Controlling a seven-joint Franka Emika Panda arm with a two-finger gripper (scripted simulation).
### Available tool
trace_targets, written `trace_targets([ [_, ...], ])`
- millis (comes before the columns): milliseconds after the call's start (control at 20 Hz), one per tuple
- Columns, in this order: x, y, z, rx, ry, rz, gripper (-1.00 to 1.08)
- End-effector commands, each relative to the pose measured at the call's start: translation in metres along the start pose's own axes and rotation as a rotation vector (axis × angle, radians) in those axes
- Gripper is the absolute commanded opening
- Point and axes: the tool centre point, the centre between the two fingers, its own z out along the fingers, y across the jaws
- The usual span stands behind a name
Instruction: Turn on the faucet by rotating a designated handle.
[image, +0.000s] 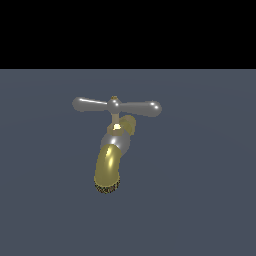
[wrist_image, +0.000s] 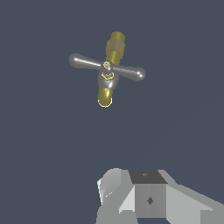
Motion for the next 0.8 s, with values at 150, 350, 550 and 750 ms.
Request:
trace_targets([
  [150, -0.0005, -0.0003, 0.0003, 0.005, -0.002, -0.003, -1.0],
  [350, -0.0023, -0.0018, 0.0016, 0.027, -0.012, -0.013, -1.0],
  [550, -0.0031, -0.0026, 0.0018, 0.037, -0.015, -0.016, -1.0],
  [750, -0.003, -0.0022, 0.002, 0.035, -0.015, -0.017, -1.0],
])
